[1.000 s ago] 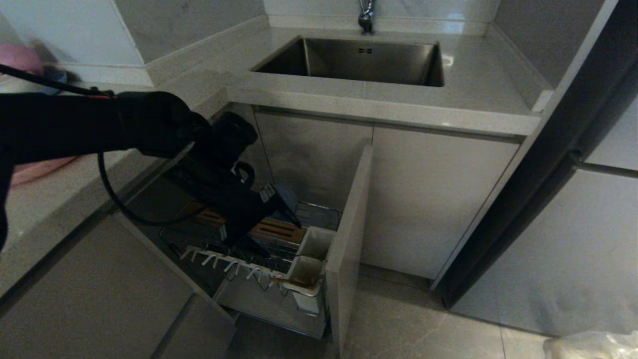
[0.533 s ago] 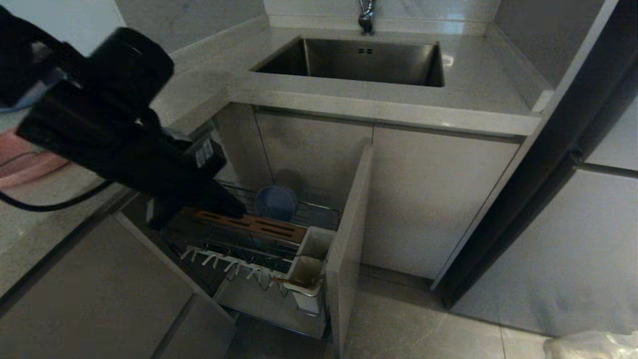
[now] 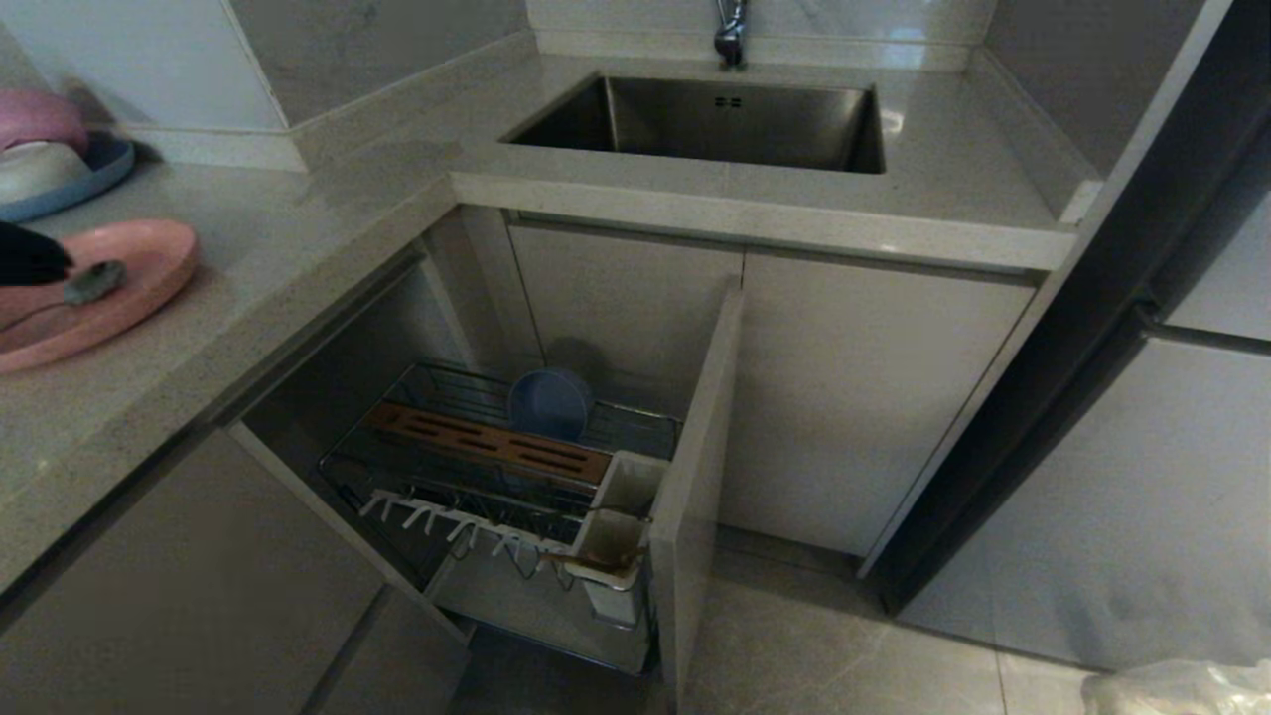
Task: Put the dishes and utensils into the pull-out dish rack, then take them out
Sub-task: Pick up the spoon and place it in the cupboard
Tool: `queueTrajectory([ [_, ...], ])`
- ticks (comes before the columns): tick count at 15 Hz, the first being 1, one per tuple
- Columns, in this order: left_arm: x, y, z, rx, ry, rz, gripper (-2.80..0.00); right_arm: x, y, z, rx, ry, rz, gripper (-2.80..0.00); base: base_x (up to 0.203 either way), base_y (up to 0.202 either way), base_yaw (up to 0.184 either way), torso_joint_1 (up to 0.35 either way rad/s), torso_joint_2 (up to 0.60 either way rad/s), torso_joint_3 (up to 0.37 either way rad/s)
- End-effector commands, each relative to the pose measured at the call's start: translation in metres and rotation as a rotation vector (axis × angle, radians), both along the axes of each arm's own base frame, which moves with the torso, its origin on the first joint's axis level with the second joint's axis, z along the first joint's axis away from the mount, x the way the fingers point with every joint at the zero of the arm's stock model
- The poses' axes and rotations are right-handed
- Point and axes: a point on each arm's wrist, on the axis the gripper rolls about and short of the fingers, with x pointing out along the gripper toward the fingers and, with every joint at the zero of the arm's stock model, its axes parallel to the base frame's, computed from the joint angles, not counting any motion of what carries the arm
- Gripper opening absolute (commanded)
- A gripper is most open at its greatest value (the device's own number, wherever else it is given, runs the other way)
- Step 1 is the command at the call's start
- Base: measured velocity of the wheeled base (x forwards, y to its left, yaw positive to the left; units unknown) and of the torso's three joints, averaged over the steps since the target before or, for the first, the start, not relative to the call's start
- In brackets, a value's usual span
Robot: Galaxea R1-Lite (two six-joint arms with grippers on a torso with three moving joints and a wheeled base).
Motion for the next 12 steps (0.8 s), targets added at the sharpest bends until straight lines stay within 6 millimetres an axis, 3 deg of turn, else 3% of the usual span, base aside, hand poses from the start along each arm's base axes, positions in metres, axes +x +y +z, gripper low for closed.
queueTrajectory([
  [1, -0.040, 0.006, 0.010, 0.118, -0.110, 0.086, -2.80, 0.000, 0.000, 0.000, -0.001, 0.001, 0.001, -2.80, 0.000, 0.000, 0.000, 0.000, 0.00, 0.000],
  [3, -0.050, 0.011, 0.011, 0.255, -0.128, 0.167, -2.80, 0.000, 0.000, 0.000, 0.000, 0.001, 0.000, -2.80, 0.000, 0.000, 0.000, 0.000, 0.00, 0.000],
  [6, -0.049, 0.023, 0.012, 0.437, -0.094, 0.275, -2.80, 0.000, 0.000, 0.000, 0.000, 0.001, 0.001, -2.80, 0.000, 0.000, 0.000, 0.000, 0.00, 0.000],
  [12, -0.015, 0.075, 0.003, 0.737, 0.123, 0.300, -2.80, 0.000, 0.000, 0.000, 0.000, 0.001, 0.000, -2.80, 0.000, 0.000, 0.000, 0.000, 0.00, 0.000],
])
